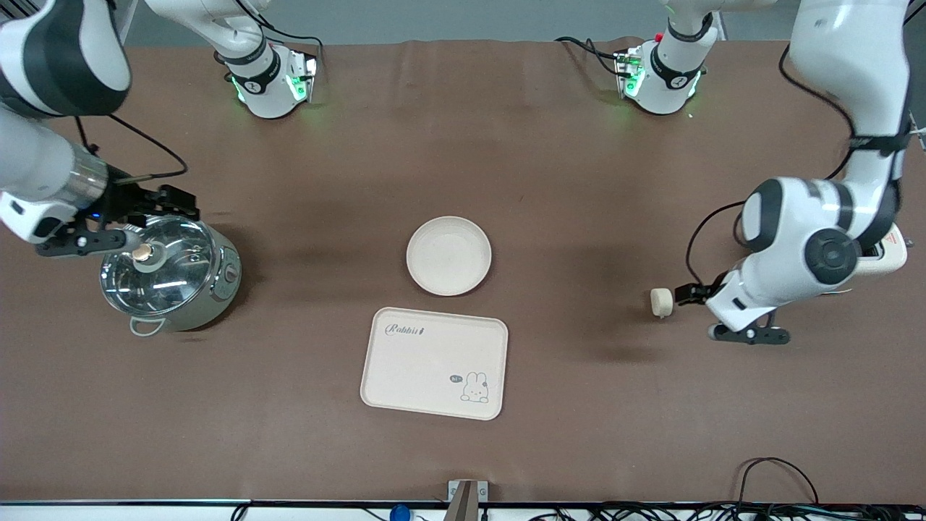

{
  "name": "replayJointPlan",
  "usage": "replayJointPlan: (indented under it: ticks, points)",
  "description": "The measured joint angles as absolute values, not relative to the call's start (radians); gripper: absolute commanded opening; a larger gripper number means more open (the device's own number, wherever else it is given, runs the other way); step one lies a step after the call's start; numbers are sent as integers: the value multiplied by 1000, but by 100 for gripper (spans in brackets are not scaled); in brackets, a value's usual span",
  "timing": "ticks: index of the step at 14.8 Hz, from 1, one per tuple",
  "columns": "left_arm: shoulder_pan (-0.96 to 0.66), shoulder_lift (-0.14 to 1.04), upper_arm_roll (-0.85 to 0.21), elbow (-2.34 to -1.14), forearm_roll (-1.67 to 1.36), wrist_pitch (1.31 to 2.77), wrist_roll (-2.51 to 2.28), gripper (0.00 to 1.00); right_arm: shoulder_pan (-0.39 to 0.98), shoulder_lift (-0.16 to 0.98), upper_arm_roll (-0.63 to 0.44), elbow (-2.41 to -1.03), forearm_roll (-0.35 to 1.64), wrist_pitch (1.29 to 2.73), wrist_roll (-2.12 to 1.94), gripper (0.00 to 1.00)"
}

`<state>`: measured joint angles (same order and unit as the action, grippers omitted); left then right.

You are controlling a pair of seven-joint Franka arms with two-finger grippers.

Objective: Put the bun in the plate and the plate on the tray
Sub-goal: 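Move the right gripper from the pot toward the white plate, then grasp the plate rim with the right gripper while the left gripper withdraws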

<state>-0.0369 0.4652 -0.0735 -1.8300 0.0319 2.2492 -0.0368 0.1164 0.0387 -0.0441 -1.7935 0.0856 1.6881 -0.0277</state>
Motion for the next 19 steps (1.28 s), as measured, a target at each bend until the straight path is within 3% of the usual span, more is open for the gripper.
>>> replayJointPlan:
  ticks: [3, 4, 5, 8, 13, 17, 19]
  points:
    - [-37, 512, -89, -1899, 20, 2401, -52, 99, 210, 50, -41, -1837, 96, 1758, 63, 100]
    - [-37, 518, -95, -1920, 19, 2441, -61, 95, 239, 53, -40, -1868, 106, 1794, 85, 100]
    - [-37, 520, -98, -1940, 19, 2467, -65, 87, 258, 55, -39, -1907, 133, 1837, 96, 100]
    - [-33, 520, -99, -1984, 18, 2505, -69, 52, 286, 59, -39, -2042, 192, 1966, 98, 100]
    - [-31, 520, -110, -2032, -4, 2578, -70, 6, 296, 58, -39, -2101, 288, 2029, 99, 100]
    - [-32, 495, -150, -2029, -33, 2589, -69, 5, 329, 58, -39, -2195, 402, 2185, 99, 100]
    - [-35, 456, -219, -2000, -38, 2542, -93, 6, 375, 59, -38, -2251, 463, 2275, 99, 100]
